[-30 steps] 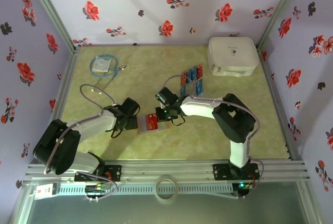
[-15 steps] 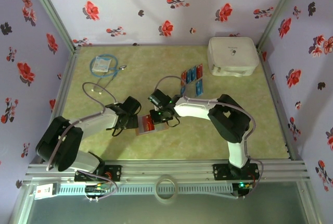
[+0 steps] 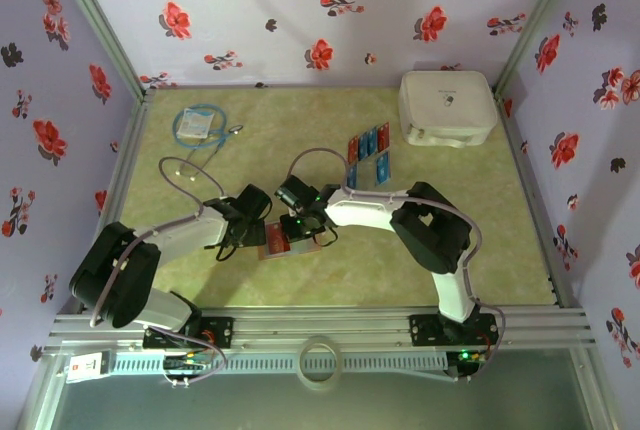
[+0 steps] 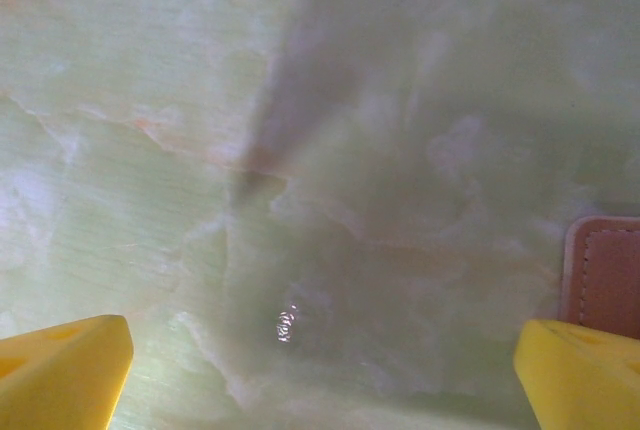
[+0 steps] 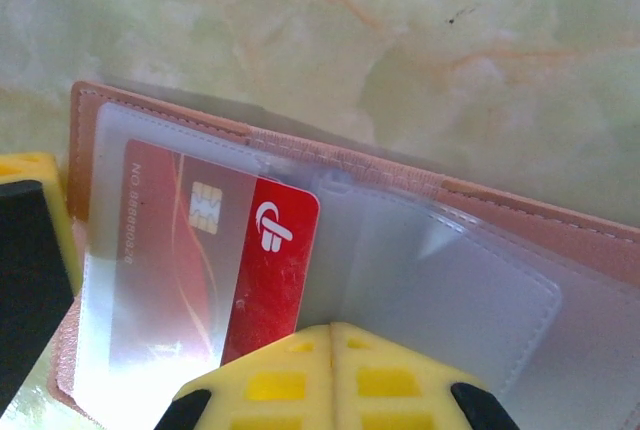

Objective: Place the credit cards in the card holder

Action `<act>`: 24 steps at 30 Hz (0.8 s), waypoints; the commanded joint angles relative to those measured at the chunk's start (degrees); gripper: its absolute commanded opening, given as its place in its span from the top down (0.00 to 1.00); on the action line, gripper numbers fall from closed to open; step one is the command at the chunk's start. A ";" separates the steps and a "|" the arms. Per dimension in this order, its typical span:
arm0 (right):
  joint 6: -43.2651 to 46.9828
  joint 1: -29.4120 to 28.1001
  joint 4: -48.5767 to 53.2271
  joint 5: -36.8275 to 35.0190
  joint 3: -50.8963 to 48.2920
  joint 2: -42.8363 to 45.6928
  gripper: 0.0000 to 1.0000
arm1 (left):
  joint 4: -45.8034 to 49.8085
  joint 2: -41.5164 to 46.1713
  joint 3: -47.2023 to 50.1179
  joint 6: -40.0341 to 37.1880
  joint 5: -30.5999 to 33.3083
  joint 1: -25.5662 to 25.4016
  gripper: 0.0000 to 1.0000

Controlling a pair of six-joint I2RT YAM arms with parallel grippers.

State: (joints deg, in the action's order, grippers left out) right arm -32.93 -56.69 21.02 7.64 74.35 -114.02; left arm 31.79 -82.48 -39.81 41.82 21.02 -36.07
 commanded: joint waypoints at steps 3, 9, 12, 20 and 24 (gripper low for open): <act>1.25 0.53 1.68 -4.10 -3.50 2.07 1.00 | -0.33 -1.43 -1.70 -0.03 1.04 -0.22 0.00; 0.21 3.53 -0.17 -5.01 -10.06 6.18 1.00 | 0.30 -1.28 -3.14 -0.69 1.05 -0.22 0.00; -0.03 4.46 -0.45 -5.09 -11.89 7.95 1.00 | 0.51 -1.27 -3.82 -1.03 1.06 -0.22 0.00; 0.19 4.65 0.00 -3.43 -10.51 12.32 1.00 | 0.66 -0.15 -3.96 -1.17 -0.01 -0.74 0.00; 0.13 4.65 -1.05 -2.16 -10.08 12.83 1.00 | 0.56 0.26 -3.78 -0.69 -0.76 -2.01 0.00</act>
State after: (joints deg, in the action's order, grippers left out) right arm -32.95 -52.12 19.59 4.93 63.55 -102.76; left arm 31.75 -83.29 -42.70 41.60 20.78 -37.12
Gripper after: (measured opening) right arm 0.046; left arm 0.997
